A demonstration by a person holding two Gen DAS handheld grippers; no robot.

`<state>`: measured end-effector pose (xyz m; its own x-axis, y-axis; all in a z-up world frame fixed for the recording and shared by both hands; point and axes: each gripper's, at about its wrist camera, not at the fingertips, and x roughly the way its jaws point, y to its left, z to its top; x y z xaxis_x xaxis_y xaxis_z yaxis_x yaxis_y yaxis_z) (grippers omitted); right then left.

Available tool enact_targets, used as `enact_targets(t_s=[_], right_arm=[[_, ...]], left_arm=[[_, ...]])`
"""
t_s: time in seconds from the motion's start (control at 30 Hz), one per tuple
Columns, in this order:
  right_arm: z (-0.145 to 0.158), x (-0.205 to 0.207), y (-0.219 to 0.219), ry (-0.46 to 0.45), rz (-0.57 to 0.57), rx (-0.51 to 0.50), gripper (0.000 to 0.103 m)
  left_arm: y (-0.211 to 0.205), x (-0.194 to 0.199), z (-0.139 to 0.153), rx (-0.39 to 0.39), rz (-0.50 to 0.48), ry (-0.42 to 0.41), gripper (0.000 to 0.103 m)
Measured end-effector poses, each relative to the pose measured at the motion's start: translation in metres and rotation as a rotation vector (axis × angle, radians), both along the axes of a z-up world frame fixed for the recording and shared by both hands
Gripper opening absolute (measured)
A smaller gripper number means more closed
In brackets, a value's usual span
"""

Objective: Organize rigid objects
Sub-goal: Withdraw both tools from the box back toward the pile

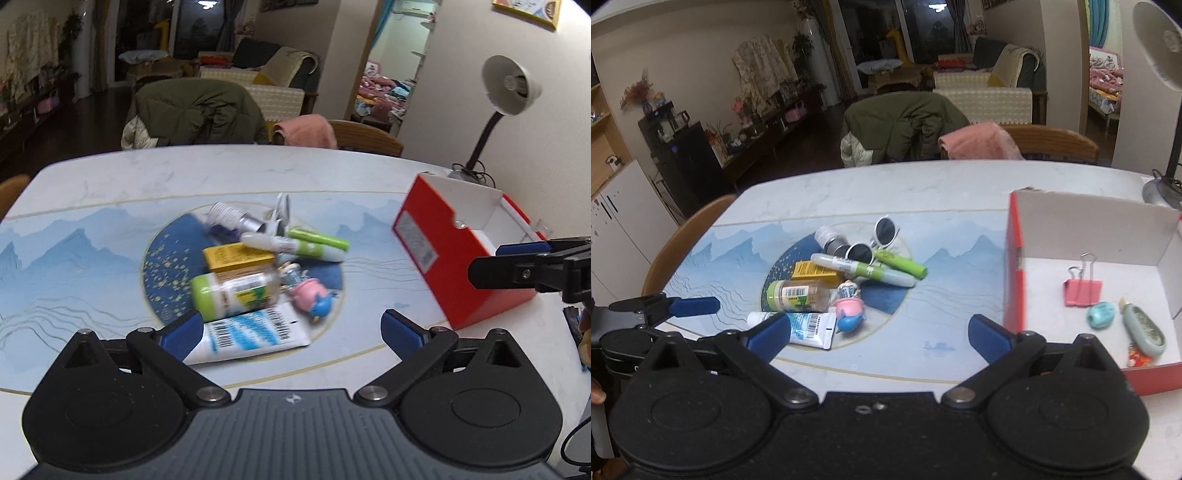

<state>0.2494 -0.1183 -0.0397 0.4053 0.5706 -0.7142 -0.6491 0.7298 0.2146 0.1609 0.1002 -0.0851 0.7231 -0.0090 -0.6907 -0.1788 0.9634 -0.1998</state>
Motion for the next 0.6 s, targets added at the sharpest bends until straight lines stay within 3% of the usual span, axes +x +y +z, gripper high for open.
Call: enact_targets(t_s=[0.27,0.6], right_arm=[[-0.026,0.005,0.042,0.021,0.010,-0.062,0.102],[-0.061,0.021,0.080,0.052,0.030,-0.134,0.097]], left_arm=[[0.030,0.010,-0.034,0.005,0.048,0.034,0.103],[0.045,0.025,-0.065,0.022,0.028,0.045,0.103]])
